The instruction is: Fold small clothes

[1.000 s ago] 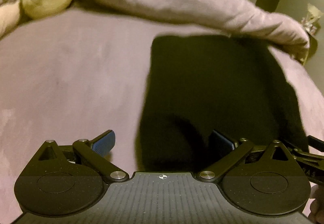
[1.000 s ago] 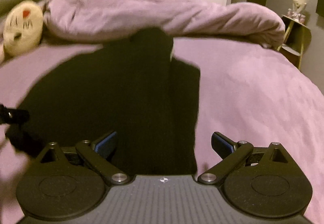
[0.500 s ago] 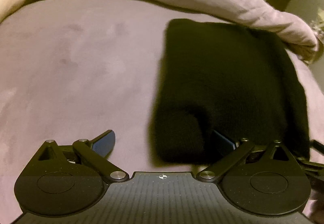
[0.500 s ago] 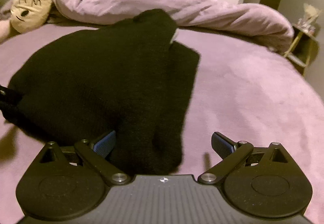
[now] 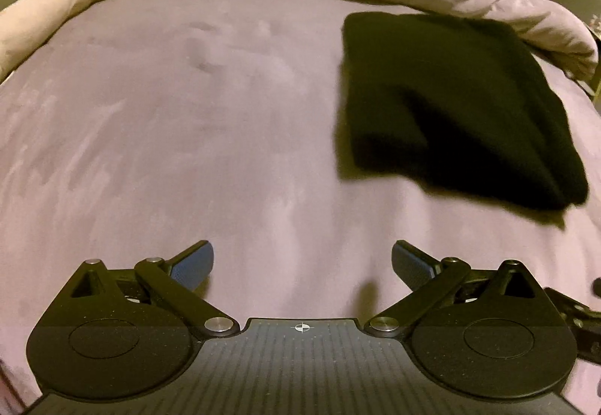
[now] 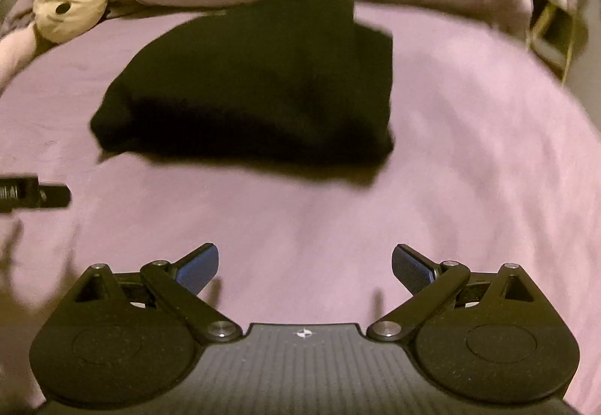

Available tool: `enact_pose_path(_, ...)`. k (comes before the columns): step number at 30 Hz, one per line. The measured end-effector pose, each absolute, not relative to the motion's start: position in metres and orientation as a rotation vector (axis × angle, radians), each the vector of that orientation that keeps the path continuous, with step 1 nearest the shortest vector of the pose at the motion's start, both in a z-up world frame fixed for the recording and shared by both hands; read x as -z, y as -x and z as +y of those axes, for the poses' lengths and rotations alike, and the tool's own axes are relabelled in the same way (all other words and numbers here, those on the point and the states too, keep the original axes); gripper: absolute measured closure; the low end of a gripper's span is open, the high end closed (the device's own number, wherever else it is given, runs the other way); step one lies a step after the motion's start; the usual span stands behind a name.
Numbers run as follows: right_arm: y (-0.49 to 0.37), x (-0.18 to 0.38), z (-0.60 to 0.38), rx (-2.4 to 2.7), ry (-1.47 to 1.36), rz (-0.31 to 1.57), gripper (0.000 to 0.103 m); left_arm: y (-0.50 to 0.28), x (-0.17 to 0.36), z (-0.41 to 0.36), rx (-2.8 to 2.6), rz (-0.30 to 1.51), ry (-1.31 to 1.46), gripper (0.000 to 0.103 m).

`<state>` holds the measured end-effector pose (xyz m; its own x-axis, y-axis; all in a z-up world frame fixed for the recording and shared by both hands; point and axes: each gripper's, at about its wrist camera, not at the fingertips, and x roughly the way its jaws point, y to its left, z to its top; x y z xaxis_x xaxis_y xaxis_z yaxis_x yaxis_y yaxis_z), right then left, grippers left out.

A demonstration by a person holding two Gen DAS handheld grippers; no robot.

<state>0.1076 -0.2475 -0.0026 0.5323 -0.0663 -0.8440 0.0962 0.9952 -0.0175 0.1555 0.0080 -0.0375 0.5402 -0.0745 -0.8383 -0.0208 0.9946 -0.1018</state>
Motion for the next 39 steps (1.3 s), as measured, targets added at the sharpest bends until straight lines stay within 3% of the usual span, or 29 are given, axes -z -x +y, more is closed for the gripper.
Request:
enact_pose_path(6, -0.095, -0.002, -0.24, 0.128, -0.155, 1.124, 0.004, -0.137, 0.024, 0.019, 0.041, 1.015, 0.121, 0.0)
enact_pose_path(13, -0.08, -0.022, -0.233, 0.133, -0.121, 1.041, 0.004, -0.134, 0.011, 0.018, 0.015, 1.012, 0.089, 0.0)
enact_pose_path(39, -0.09, -0.027, -0.23, 0.14, -0.074, 1.015, 0.004, -0.131, 0.015, -0.022, 0.141, 1.038, -0.026, 0.0)
